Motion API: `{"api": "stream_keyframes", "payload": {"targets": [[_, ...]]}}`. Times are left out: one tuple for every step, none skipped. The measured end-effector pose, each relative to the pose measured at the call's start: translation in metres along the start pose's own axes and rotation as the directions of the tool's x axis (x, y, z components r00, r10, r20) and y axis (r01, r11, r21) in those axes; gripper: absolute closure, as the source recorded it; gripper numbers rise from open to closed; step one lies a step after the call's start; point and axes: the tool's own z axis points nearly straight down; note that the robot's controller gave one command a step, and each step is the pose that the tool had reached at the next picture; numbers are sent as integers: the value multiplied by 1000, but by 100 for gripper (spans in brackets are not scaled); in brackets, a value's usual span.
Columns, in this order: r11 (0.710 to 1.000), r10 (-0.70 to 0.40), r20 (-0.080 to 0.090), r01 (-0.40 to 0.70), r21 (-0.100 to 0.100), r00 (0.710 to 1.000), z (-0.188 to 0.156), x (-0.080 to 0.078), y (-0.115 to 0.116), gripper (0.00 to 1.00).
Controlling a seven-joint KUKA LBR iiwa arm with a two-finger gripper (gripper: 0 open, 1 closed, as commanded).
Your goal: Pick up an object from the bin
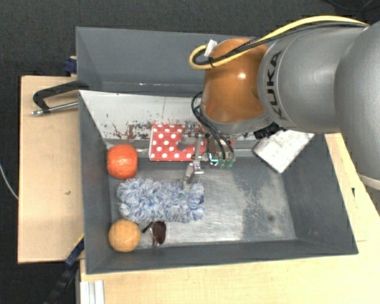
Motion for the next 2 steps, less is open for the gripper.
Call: {"api": "stream_keyframes", "payload": {"targets": [[1000, 0, 8, 0, -1, 1000, -5, -2, 0, 0], [982, -188, 5, 188, 3, 982, 51, 33, 6, 100]]}}
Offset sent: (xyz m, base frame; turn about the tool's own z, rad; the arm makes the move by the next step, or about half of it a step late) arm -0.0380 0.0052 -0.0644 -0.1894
